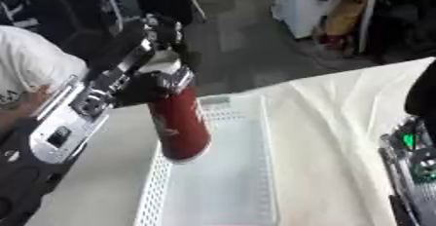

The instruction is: Pick up objects on the table and place them in the box.

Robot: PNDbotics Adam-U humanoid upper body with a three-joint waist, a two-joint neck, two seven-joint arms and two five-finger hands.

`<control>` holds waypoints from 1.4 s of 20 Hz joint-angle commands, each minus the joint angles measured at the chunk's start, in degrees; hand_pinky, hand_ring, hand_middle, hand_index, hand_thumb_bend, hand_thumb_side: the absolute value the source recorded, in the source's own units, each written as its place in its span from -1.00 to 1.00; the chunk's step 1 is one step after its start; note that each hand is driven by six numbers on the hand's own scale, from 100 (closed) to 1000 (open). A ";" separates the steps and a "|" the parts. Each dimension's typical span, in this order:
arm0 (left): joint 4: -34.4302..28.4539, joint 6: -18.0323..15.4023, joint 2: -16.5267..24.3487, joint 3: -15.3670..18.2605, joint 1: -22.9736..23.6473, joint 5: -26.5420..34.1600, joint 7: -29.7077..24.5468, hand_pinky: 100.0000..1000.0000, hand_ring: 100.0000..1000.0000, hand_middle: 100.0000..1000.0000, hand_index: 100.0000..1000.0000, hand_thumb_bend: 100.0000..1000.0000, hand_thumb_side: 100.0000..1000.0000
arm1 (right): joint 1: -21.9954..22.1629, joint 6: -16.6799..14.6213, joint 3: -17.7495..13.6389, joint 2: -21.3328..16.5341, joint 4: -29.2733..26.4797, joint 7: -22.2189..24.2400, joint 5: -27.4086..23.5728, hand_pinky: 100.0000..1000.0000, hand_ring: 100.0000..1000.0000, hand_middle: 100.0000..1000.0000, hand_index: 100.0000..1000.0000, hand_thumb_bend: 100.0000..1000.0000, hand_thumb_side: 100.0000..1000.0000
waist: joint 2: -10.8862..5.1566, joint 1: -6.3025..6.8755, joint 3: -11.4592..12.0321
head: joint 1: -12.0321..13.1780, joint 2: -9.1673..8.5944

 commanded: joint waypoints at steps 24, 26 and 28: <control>-12.11 5.80 8.46 6.69 9.07 -0.80 -2.11 1.00 1.00 1.00 1.00 -0.11 0.80 | 0.12 -0.12 -0.25 -1.32 -0.62 -0.76 -0.08 -0.69 -0.46 -0.40 -0.21 -1.00 1.00 | -0.81 -1.00 2.85 | 0.00 -1.23; -16.97 7.88 9.46 8.02 12.58 0.15 -1.86 1.00 0.96 1.00 1.00 -0.15 0.76 | 0.57 0.22 -0.41 -1.79 -0.62 -0.78 -0.11 -0.70 -0.47 -0.40 -0.21 -1.00 1.00 | -0.86 -1.34 3.63 | -0.74 -1.31; -23.68 8.92 9.23 9.96 17.42 2.13 -0.99 1.00 0.93 1.00 1.00 -0.16 0.67 | 1.24 0.76 -0.65 -2.43 -0.62 -0.86 -0.18 -0.72 -0.49 -0.40 -0.21 -1.00 1.00 | -0.93 -1.87 4.67 | -2.23 -1.82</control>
